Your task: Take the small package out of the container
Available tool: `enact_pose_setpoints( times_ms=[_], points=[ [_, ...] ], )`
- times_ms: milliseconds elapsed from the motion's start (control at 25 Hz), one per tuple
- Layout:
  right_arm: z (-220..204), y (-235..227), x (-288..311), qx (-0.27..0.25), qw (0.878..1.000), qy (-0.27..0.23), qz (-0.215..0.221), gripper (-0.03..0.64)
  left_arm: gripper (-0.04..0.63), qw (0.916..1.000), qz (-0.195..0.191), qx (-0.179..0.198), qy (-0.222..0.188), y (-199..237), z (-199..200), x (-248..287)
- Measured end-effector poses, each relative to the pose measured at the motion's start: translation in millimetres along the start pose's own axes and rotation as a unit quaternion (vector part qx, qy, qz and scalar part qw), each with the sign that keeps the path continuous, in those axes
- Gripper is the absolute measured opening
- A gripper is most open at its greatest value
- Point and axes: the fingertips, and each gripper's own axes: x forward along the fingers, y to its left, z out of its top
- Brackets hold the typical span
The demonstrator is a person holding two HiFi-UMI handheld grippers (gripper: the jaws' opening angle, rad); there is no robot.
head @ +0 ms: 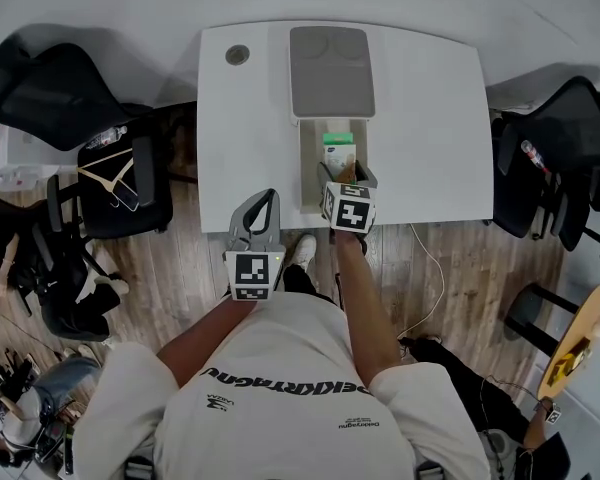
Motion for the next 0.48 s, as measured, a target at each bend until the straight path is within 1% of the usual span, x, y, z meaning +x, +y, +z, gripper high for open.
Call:
enact_pose_setpoints(
  times_ms=[160,480],
  points=[
    [2.1,0.9,-13.4,-0.003,1.0,-0.016,0.005,0.347,0.0,1.0,0.002,0.002,-0.007,-4.5,4.9,-6.9],
    [2.8,4.8,-39.1,0.009,0.999,-0.045,0.018,0.347,-0.002,0.9997,0.004,0.011,-0.022,-9.0,13.1,-18.6]
  ],
)
